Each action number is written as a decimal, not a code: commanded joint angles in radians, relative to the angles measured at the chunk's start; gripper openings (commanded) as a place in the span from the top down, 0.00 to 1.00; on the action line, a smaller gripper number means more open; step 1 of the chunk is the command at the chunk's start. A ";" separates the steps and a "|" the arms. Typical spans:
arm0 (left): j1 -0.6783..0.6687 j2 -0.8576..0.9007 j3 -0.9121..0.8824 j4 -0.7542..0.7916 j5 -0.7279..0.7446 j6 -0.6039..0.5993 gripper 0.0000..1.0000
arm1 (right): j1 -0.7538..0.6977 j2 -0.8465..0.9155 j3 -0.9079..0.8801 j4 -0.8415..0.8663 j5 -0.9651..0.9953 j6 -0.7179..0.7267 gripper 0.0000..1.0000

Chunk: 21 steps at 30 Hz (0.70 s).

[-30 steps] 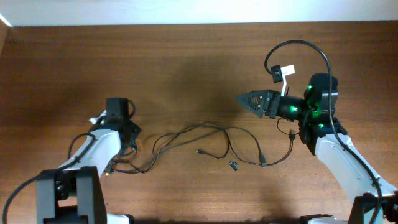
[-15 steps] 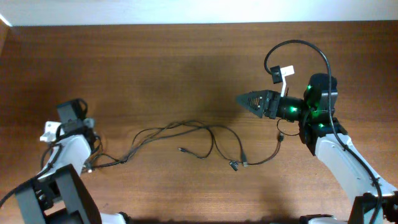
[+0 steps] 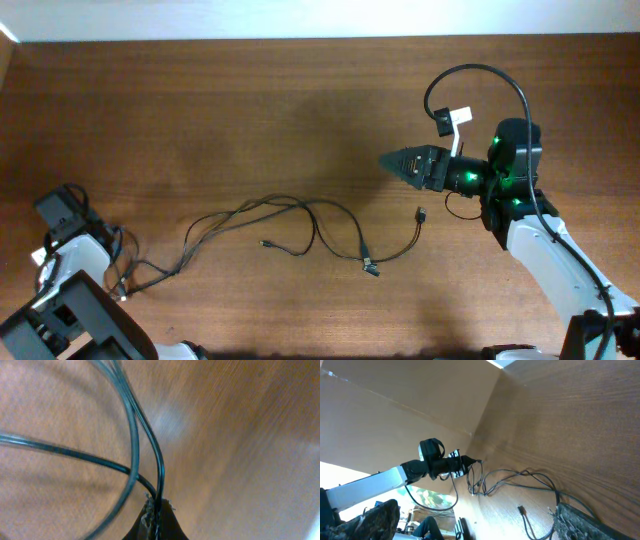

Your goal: Untangle cables

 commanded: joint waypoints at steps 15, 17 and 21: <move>0.106 0.008 0.005 0.005 0.284 -0.436 1.00 | 0.003 0.005 0.001 -0.008 0.001 -0.011 0.01; 0.130 0.008 0.005 -0.019 0.220 -0.436 1.00 | 0.003 0.005 0.001 -0.024 0.001 -0.012 0.01; 0.163 0.008 0.005 -0.018 0.217 -0.435 0.41 | 0.003 0.005 0.001 -0.030 0.001 -0.012 0.01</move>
